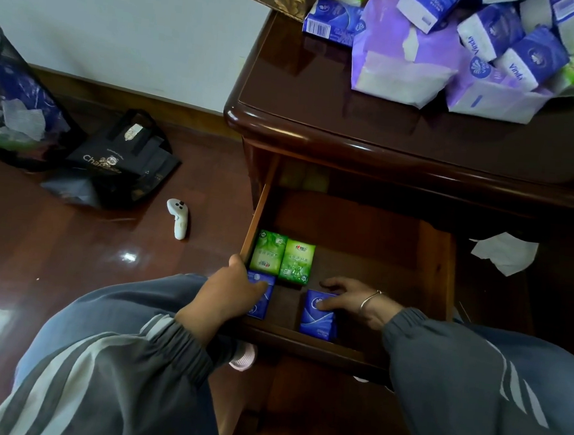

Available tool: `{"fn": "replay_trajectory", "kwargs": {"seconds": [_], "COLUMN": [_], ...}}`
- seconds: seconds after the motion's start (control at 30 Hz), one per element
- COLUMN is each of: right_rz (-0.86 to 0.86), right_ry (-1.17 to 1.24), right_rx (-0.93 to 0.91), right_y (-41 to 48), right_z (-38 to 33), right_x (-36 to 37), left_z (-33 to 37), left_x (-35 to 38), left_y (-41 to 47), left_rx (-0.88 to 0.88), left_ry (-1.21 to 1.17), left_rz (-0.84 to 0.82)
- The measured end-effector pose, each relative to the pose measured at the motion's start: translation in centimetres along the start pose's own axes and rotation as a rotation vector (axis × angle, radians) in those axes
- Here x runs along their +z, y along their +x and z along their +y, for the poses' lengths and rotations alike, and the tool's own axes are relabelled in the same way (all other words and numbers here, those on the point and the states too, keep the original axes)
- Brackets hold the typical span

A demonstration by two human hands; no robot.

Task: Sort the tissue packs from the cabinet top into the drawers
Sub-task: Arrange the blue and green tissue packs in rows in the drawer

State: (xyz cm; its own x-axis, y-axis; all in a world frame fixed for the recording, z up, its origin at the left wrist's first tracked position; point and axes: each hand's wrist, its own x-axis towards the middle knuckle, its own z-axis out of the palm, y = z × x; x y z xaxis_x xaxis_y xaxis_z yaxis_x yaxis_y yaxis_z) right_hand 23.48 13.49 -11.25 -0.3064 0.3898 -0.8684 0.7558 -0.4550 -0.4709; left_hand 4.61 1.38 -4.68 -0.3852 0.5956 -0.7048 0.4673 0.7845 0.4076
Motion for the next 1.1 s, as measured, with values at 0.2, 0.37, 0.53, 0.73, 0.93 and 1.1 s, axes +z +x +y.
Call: {"fn": "replay_trajectory", "kwargs": {"seconds": [0.2,0.37,0.53,0.73,0.93,1.1], "right_rz": [0.169,-0.001,-0.050,-0.059,-0.069,-0.029], "right_ry": [-0.158,-0.105,-0.099,-0.217,0.002,0.722], "right_rx": [0.119,0.097,0.036,-0.036,0.095,0.081], "right_y": [-0.8,-0.9,-0.6,-0.5,-0.9,-0.7], "right_z": [0.3,0.7,0.5,-0.7,-1.1,-2.5], "right_x": [0.4,1.7,4.1,5.5,3.7,3.8], "left_z": [0.3,0.4,0.4,0.2,-0.2,-0.3], "left_x": [0.0,0.1,0.1,0.2,0.4,0.5], "left_y": [-0.2,-0.3,-0.2,0.0,0.4,0.6], "left_rx": [0.002,-0.001,-0.004,0.009,0.026,0.033], "left_ry": [0.016,0.012,0.005,0.013,0.009,0.011], "left_rz": [0.020,0.026,0.026,0.038,0.073,0.083]}}
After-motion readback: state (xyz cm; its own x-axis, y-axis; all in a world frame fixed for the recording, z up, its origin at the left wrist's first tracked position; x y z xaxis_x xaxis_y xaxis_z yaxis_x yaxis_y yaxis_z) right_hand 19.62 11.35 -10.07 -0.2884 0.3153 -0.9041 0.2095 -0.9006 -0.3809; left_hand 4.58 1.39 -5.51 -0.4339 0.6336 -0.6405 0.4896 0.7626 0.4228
